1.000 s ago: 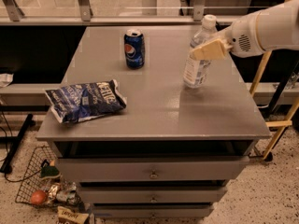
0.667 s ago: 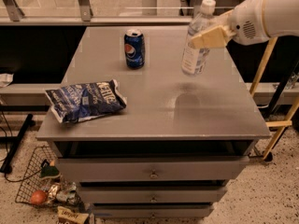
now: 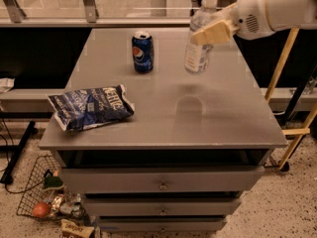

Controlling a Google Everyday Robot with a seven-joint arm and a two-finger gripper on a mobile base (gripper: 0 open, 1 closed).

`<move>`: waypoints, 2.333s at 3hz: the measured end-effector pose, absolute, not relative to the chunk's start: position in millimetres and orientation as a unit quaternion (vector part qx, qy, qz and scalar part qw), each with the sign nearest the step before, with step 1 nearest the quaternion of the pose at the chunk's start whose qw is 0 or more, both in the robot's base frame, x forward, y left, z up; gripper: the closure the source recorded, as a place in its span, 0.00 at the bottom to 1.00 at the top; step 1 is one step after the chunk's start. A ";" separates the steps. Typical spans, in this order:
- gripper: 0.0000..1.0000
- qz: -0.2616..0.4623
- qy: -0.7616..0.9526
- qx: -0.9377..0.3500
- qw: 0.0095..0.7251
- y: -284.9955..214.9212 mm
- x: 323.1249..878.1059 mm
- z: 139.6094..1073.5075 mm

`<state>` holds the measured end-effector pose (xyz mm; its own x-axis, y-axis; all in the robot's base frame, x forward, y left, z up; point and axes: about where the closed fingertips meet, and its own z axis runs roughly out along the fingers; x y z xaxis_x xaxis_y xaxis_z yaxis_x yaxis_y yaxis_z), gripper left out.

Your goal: Move blue plastic bottle near pepsi can

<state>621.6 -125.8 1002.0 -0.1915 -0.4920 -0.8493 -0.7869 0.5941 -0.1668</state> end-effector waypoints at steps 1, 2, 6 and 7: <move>1.00 0.152 0.743 -0.459 0.462 -86.3 645.6 1013.5; 1.00 0.142 0.741 -0.480 0.447 -64.0 656.6 1013.6; 1.00 0.134 0.764 -0.499 0.387 -23.8 712.9 946.9; 0.81 0.135 0.763 -0.500 0.386 -21.7 712.5 945.4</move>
Offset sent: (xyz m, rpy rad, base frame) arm 0.0489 0.0849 0.0140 -0.1516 0.0015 0.1241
